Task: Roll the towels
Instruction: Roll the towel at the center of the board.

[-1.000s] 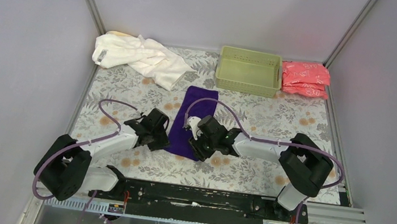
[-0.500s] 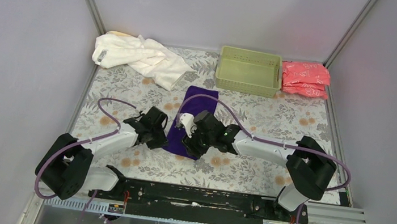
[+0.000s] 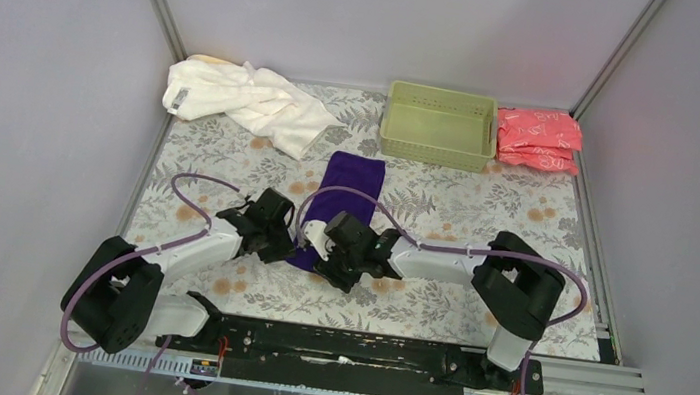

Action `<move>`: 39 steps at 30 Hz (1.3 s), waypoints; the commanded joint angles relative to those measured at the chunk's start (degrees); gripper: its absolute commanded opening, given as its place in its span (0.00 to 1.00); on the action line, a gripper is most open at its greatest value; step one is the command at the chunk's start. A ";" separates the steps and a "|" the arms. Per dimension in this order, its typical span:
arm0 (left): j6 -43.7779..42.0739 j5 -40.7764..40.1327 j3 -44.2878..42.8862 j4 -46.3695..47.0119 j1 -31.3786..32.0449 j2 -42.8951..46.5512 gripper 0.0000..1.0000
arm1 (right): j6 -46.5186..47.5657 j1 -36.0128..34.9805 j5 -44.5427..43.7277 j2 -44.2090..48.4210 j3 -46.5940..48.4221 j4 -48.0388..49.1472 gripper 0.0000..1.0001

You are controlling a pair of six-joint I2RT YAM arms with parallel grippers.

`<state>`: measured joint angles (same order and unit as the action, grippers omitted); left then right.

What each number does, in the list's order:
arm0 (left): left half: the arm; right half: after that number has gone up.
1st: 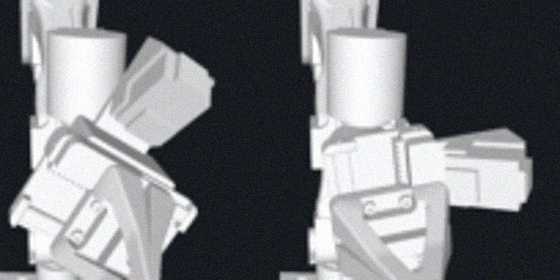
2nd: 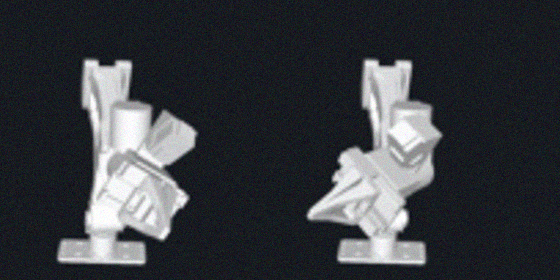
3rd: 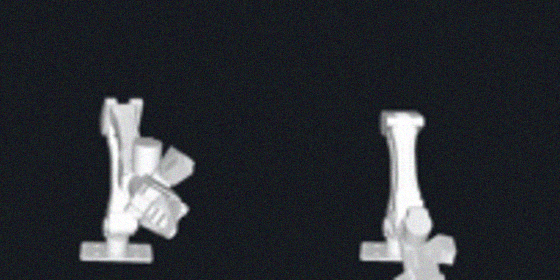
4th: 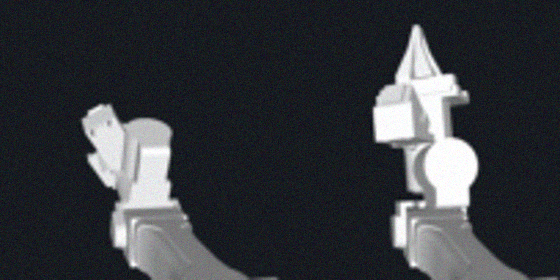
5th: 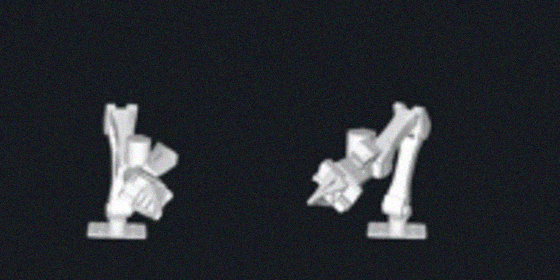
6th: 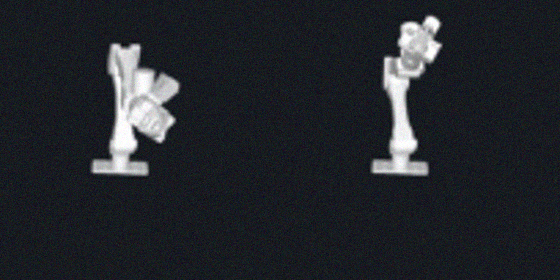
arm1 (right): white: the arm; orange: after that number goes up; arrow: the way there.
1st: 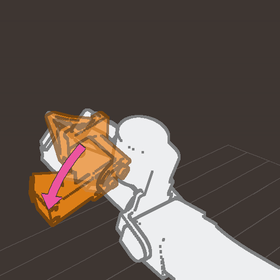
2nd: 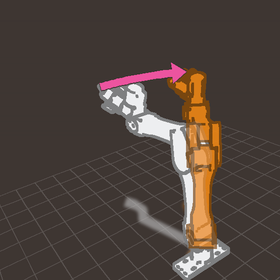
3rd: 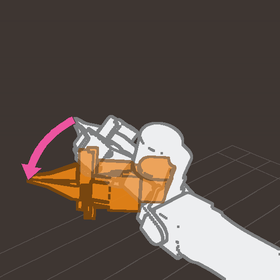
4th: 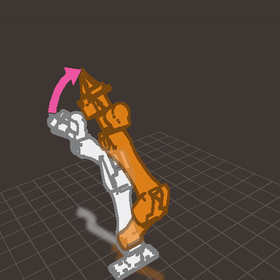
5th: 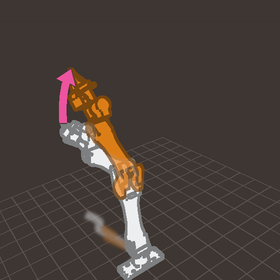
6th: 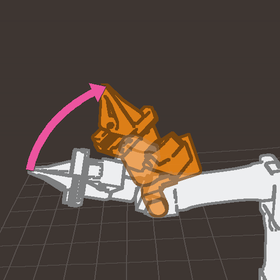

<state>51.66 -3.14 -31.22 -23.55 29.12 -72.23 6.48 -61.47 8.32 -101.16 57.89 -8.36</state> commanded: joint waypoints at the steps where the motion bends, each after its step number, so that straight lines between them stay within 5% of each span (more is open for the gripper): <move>1: -1.03 -0.61 2.38 -0.53 -0.48 -0.99 0.28 | 2.01 -1.84 -3.75 -1.98 -0.01 -1.56 0.52; 8: -0.26 1.28 2.94 1.09 -0.75 -0.21 0.28 | 3.21 -2.61 -10.08 -4.13 0.14 -4.21 0.33; 15: 1.18 1.89 1.90 -1.26 -2.17 4.93 0.37 | 0.32 -1.93 -0.35 -2.62 1.20 -2.46 0.03; 22: 6.45 1.80 2.05 -4.41 -2.19 13.10 0.56 | -7.84 4.70 14.91 -1.68 0.93 2.50 0.00; 39: 11.67 -0.63 1.63 -7.15 -2.27 17.12 0.64 | -26.84 15.36 35.77 -7.72 -1.68 14.78 0.01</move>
<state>61.39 -0.95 -29.08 -27.68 27.22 -56.71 -15.59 -47.51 38.17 -108.16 56.97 2.72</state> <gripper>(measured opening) 0.625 0.057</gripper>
